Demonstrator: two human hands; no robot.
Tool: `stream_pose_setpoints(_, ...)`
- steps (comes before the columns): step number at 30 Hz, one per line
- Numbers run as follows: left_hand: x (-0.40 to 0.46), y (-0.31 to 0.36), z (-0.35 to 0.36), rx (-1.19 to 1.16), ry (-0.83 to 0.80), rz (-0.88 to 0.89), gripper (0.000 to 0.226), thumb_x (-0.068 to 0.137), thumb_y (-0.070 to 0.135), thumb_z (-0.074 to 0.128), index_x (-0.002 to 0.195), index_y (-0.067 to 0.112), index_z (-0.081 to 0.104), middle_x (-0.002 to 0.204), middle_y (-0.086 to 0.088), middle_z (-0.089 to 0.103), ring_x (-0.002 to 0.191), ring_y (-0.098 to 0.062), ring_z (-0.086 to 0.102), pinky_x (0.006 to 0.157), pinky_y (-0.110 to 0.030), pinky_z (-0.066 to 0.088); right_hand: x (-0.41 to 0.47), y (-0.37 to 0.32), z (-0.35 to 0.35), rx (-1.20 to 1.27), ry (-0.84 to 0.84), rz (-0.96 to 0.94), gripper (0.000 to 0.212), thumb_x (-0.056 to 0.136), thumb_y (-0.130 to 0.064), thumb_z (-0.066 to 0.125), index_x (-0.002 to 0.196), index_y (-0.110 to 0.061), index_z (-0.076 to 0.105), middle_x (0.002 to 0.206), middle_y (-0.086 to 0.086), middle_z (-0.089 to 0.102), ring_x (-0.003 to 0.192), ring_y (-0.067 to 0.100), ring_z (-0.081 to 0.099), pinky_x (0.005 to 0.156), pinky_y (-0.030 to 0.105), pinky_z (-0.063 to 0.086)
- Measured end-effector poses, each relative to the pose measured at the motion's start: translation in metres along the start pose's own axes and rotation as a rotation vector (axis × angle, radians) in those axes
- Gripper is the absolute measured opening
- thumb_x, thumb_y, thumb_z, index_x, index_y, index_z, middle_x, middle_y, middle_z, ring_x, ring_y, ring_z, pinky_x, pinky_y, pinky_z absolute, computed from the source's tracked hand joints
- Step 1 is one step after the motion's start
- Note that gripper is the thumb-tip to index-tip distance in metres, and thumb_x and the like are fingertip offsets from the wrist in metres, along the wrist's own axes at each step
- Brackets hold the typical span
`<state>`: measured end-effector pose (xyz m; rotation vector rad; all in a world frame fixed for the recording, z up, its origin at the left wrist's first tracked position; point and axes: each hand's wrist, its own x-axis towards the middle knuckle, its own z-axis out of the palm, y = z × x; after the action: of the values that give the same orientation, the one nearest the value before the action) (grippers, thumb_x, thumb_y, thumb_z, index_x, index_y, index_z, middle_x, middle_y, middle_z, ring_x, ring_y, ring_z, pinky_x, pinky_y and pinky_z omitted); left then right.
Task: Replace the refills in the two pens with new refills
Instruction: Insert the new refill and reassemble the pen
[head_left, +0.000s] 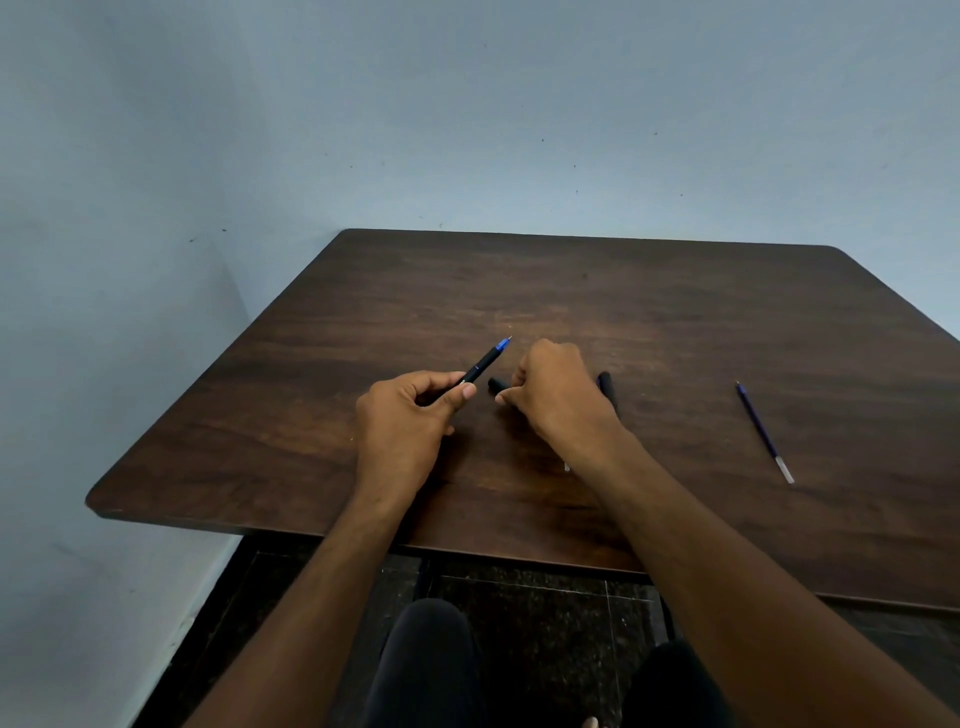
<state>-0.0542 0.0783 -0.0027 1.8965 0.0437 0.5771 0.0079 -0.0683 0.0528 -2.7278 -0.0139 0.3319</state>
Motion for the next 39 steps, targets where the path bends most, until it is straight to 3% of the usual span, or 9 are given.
stream_pose_setpoints(6, 0.002, -0.003, 0.001, 0.013, 0.002, -0.011, 0.024, 0.081, 0.034, 0.084, 0.083, 0.054, 0.071, 0.08, 0.026, 0.075, 0.05, -0.002, 0.067, 0.053, -0.011, 0.049, 0.004, 0.004, 0.008, 0.008, 0.073, -0.002, 0.03, 0.09, -0.032, 0.073, 0.109, -0.009, 0.069, 0.108, 0.011, 0.069, 0.097, 0.023, 0.067, 0.08, 0.036, 0.057)
stream_pose_setpoints(10, 0.002, -0.004, 0.001, -0.003, 0.002, -0.021, 0.021, 0.08, 0.033, 0.084, 0.086, 0.051, 0.074, 0.08, 0.023, 0.076, 0.05, -0.002, 0.067, 0.052, -0.011, 0.048, -0.001, 0.009, 0.011, 0.124, 0.208, -0.018, 0.017, 0.09, -0.025, 0.072, 0.093, -0.009, 0.07, 0.09, 0.007, 0.068, 0.075, 0.017, 0.066, 0.057, 0.029, 0.053)
stream_pose_setpoints(15, 0.003, -0.005, 0.002, -0.02, -0.006, -0.034, 0.023, 0.08, 0.034, 0.085, 0.082, 0.054, 0.074, 0.082, 0.021, 0.077, 0.053, -0.005, 0.069, 0.056, -0.021, 0.056, -0.015, 0.02, 0.002, 0.318, 0.286, -0.082, 0.01, 0.083, -0.019, 0.075, 0.077, -0.011, 0.073, 0.079, 0.007, 0.073, 0.073, 0.019, 0.071, 0.065, 0.034, 0.062)
stream_pose_setpoints(18, 0.003, -0.005, 0.002, -0.015, -0.014, -0.037, 0.027, 0.079, 0.034, 0.085, 0.08, 0.058, 0.073, 0.082, 0.021, 0.077, 0.056, -0.007, 0.07, 0.061, -0.03, 0.061, -0.022, 0.029, 0.0, 0.48, 0.363, -0.101, 0.019, 0.08, -0.016, 0.076, 0.064, -0.021, 0.067, 0.064, -0.001, 0.069, 0.057, 0.012, 0.067, 0.05, 0.021, 0.055)
stream_pose_setpoints(20, 0.002, -0.005, 0.002, -0.013, -0.025, -0.035, 0.024, 0.079, 0.032, 0.086, 0.083, 0.052, 0.074, 0.082, 0.021, 0.077, 0.058, -0.007, 0.071, 0.062, -0.032, 0.062, -0.023, 0.036, -0.001, 0.678, 0.402, -0.089, 0.016, 0.08, -0.013, 0.075, 0.069, -0.02, 0.066, 0.062, 0.0, 0.07, 0.051, 0.013, 0.067, 0.049, 0.023, 0.056)
stream_pose_setpoints(23, 0.001, -0.003, 0.002, -0.001, -0.047, -0.022, 0.022, 0.078, 0.029, 0.086, 0.09, 0.045, 0.076, 0.084, 0.022, 0.077, 0.062, -0.008, 0.072, 0.063, -0.028, 0.063, -0.026, 0.043, -0.003, 1.07, 0.338, -0.116, 0.006, 0.085, -0.003, 0.072, 0.086, -0.006, 0.068, 0.073, 0.014, 0.075, 0.059, 0.022, 0.073, 0.061, 0.037, 0.064)
stream_pose_setpoints(27, 0.001, -0.002, 0.002, 0.003, -0.077, -0.017, 0.025, 0.078, 0.027, 0.086, 0.09, 0.045, 0.075, 0.083, 0.024, 0.076, 0.064, -0.004, 0.071, 0.063, -0.022, 0.061, -0.03, 0.046, -0.003, 1.404, 0.242, -0.161, 0.004, 0.092, 0.002, 0.065, 0.093, 0.006, 0.065, 0.086, 0.027, 0.075, 0.07, 0.033, 0.075, 0.065, 0.038, 0.064)
stream_pose_setpoints(32, 0.001, -0.004, 0.003, 0.002, -0.089, -0.022, 0.024, 0.076, 0.026, 0.087, 0.095, 0.038, 0.078, 0.084, 0.024, 0.076, 0.067, -0.003, 0.072, 0.062, -0.018, 0.059, -0.03, 0.049, -0.003, 1.586, 0.094, -0.142, 0.013, 0.094, 0.001, 0.061, 0.102, 0.011, 0.063, 0.091, 0.028, 0.075, 0.084, 0.039, 0.076, 0.069, 0.036, 0.063)
stream_pose_setpoints(39, 0.0, -0.004, 0.004, -0.01, -0.094, -0.035, 0.024, 0.076, 0.025, 0.088, 0.097, 0.033, 0.08, 0.084, 0.024, 0.076, 0.068, -0.001, 0.071, 0.061, -0.014, 0.055, -0.029, 0.049, 0.0, 1.607, 0.044, -0.139, 0.017, 0.091, 0.001, 0.065, 0.103, 0.013, 0.063, 0.09, 0.029, 0.075, 0.082, 0.038, 0.076, 0.067, 0.035, 0.062)
